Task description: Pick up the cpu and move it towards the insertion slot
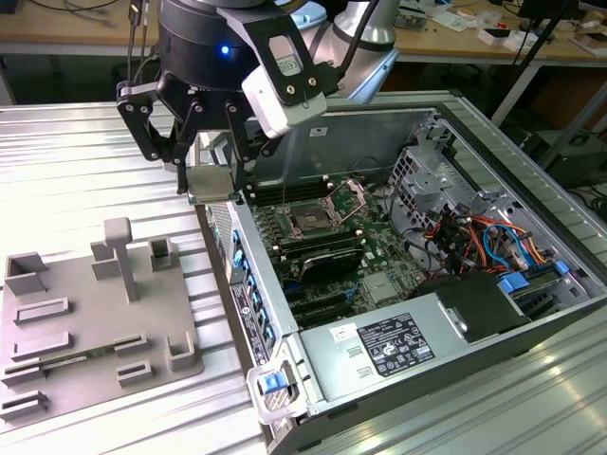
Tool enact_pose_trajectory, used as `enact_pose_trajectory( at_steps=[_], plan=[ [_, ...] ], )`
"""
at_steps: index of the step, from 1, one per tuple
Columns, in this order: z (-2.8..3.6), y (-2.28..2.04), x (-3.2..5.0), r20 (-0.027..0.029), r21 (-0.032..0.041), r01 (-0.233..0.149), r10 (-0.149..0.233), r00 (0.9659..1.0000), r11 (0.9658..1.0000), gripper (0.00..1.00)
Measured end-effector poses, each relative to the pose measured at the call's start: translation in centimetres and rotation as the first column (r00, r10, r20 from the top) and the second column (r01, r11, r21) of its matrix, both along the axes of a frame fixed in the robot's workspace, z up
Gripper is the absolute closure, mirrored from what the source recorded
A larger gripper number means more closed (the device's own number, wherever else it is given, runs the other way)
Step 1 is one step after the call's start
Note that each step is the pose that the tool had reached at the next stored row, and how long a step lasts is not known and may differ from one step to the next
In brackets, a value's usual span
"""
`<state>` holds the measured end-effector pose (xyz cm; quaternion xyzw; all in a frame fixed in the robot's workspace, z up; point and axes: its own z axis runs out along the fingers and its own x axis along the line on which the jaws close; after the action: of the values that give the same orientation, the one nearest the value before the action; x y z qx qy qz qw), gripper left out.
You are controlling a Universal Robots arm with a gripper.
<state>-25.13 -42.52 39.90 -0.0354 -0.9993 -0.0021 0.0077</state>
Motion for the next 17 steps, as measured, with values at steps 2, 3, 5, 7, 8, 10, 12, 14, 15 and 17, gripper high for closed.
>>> enact_pose_trajectory(
  at_steps=[2,3,5,7,8,10,12,14,15,17],
  plan=[
    [0.0,0.0,0.09,0.0,-0.0002,0.0,0.0,1.0,1.0,0.45],
    [0.0,0.0,0.13,0.0,-0.0003,0.0,0.0,1.0,1.0,0.45],
    [0.0,0.0,0.25,0.0,-0.0007,0.0,0.0,1.0,1.0,0.45],
    [-0.01,0.0,0.37,0.0,-0.0014,0.0,0.0,1.0,1.0,0.45],
    [-0.01,0.0,0.44,0.0,-0.0016,0.0,0.0,1.0,1.0,0.45],
    [-0.02,0.0,0.59,0.0,-0.0024,0.0,0.0,1.0,1.0,0.45],
    [-0.02,0.0,0.7,0.0,-0.003,0.0,0.0,1.0,1.0,0.45],
    [-0.02,0.0,0.81,0.0,-0.0033,0.0,0.0,1.0,1.0,0.45],
    [-0.02,0.0,0.86,0.0,-0.0034,0.0,0.0,1.0,1.0,0.45],
    [-0.03,0.0,0.96,0.0,-0.0036,0.0,0.0,1.0,1.0,0.45]
  ],
)
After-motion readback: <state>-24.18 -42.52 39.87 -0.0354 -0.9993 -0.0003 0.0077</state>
